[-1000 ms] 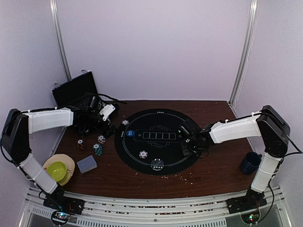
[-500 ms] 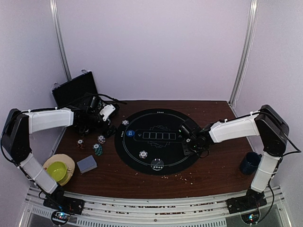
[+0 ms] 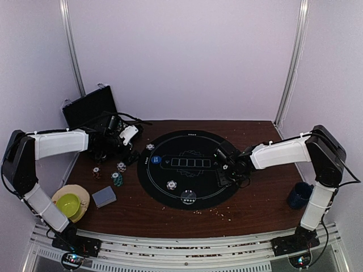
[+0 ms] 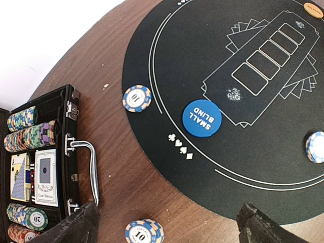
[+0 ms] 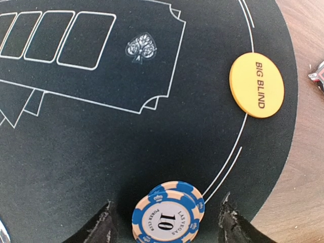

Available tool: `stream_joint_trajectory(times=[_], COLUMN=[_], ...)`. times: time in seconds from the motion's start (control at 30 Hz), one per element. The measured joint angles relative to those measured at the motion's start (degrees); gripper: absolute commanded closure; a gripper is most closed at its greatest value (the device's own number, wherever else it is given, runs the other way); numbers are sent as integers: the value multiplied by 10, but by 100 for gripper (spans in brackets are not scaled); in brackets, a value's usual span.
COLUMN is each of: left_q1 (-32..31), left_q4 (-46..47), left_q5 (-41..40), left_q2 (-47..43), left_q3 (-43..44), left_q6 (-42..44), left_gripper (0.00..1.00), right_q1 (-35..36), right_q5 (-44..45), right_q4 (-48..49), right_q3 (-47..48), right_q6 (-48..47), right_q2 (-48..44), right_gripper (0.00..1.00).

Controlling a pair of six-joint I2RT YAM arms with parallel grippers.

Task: Distribute texas hold em gaming equipment
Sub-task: Move the pile of poker chips to the big blind area.

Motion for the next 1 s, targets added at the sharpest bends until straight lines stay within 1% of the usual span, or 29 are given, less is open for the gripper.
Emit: stream_joint_trajectory(times=[0.17,0.43,0.7,1.0], left_q1=[0,0,0,0], left_q4=[0,0,0,0], left_q5=[0,0,0,0], left_q2=[1,1,1,2], left_q3=[0,0,0,0], left_q6=[0,0,0,0], left_gripper=[2,2,2,2], right_q1=[0,0,-3,-10], right_q5=[-17,-29,-38,-39], right_q4=[-2,2,7,17], right_q3=[-6,-23,-20,-17], right_q6=[0,1,1,4], right_q2=[-7,-13,-7,-2], right_gripper=[27,28,35,39])
